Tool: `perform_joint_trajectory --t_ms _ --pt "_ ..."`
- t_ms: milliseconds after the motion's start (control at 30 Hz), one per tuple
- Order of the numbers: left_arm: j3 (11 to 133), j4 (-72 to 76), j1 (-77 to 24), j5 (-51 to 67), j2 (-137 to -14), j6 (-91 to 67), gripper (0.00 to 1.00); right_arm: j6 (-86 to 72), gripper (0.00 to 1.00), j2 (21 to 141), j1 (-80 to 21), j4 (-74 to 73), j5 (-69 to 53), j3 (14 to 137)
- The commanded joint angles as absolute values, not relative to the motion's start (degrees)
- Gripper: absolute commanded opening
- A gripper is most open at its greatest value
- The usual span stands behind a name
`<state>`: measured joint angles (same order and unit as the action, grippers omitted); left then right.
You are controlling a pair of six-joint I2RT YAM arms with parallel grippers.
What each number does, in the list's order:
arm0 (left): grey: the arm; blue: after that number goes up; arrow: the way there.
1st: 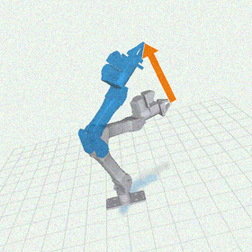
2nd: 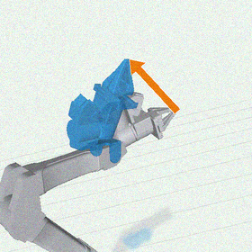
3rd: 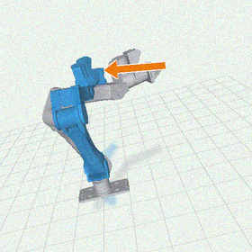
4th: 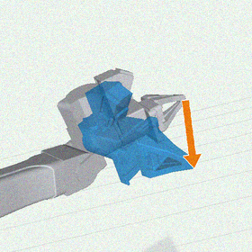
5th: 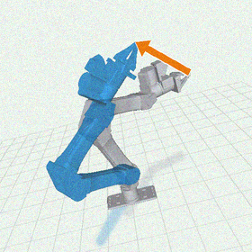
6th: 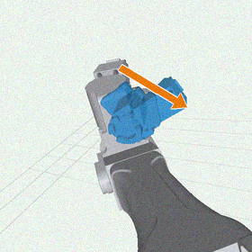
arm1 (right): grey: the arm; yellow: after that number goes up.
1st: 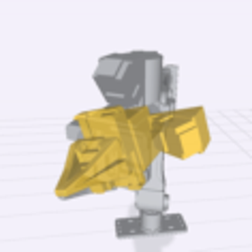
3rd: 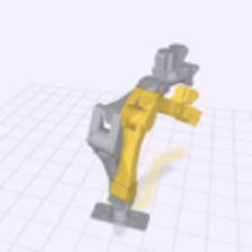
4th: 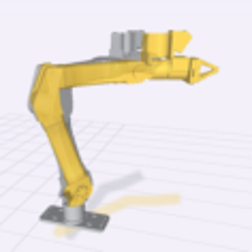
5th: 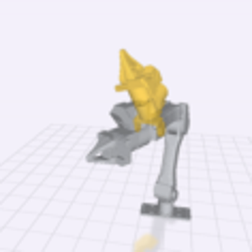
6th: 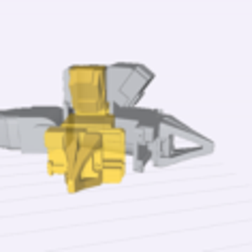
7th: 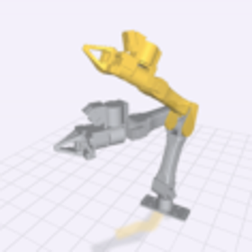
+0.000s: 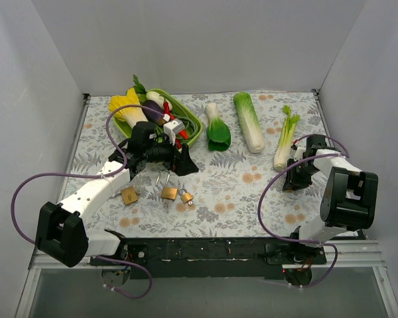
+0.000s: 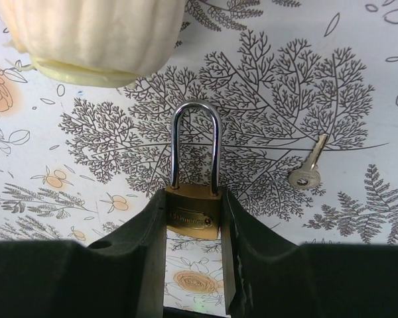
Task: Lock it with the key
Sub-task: Place the lock at the center of the board, then pick up the lock from the center of the board.
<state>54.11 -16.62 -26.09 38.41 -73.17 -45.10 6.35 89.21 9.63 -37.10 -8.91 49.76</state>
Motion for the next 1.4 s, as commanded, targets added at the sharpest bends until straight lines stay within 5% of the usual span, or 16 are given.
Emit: perform_joint_trajectory --t_ms 0,333,667,867,1100,1367 --pt "57.13 -18.45 -25.93 37.97 -73.13 -43.68 0.98 4.83 0.36 88.77 9.84 -34.45 -5.80 48.95" --pt "58.80 -22.32 -25.93 36.04 -73.13 -42.71 0.98 6.50 0.74 83.24 10.28 -35.59 -8.61 49.66" --pt "63.80 -31.72 -23.91 34.19 -70.75 -44.56 0.98 19.49 0.93 71.02 10.20 -41.65 -19.05 59.75" --pt "66.27 -38.23 -23.38 32.61 -68.47 -39.22 0.98 23.74 0.95 65.57 10.28 -36.57 -28.04 68.28" --pt "70.56 -52.44 -23.38 37.96 -73.54 -6.46 0.98 38.03 0.93 71.35 9.58 -55.86 -47.42 79.00" --pt "70.67 -63.36 -23.55 42.97 -80.94 33.01 0.98 38.24 0.96 79.45 8.26 -69.78 -49.84 82.97"
